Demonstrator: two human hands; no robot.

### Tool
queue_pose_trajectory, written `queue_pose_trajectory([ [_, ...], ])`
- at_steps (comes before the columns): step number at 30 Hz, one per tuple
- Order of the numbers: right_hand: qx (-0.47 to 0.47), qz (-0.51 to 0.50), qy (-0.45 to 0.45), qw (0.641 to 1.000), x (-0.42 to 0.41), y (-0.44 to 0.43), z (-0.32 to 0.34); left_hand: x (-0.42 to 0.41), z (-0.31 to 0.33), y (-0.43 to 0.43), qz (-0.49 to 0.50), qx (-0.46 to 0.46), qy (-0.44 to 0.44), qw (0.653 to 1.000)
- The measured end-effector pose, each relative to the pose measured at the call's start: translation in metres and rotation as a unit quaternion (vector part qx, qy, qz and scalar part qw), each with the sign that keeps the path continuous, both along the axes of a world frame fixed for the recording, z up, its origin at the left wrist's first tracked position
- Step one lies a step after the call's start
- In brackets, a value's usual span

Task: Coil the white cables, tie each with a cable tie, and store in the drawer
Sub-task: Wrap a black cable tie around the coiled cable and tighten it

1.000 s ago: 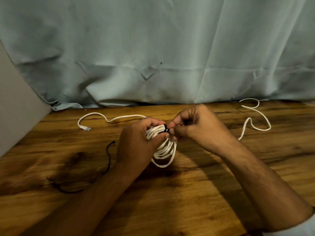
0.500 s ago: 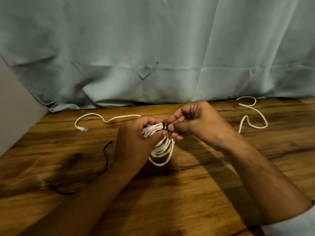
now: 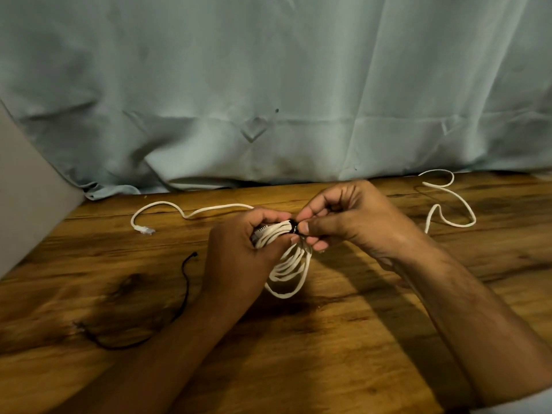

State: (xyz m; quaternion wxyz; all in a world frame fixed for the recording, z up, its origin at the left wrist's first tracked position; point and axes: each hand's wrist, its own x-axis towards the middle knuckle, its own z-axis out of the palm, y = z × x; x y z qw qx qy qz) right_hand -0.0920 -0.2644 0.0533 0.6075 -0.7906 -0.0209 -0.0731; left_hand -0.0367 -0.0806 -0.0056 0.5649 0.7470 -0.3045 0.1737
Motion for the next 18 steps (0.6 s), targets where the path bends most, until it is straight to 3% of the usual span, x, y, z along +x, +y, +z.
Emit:
queue_pose_trajectory([
  [18, 0.091, 0.06, 0.049, 0.993, 0.007, -0.012, -0.012, -0.004, 0.006, -0.001, -0.04, -0.014, 0.013, 0.999],
])
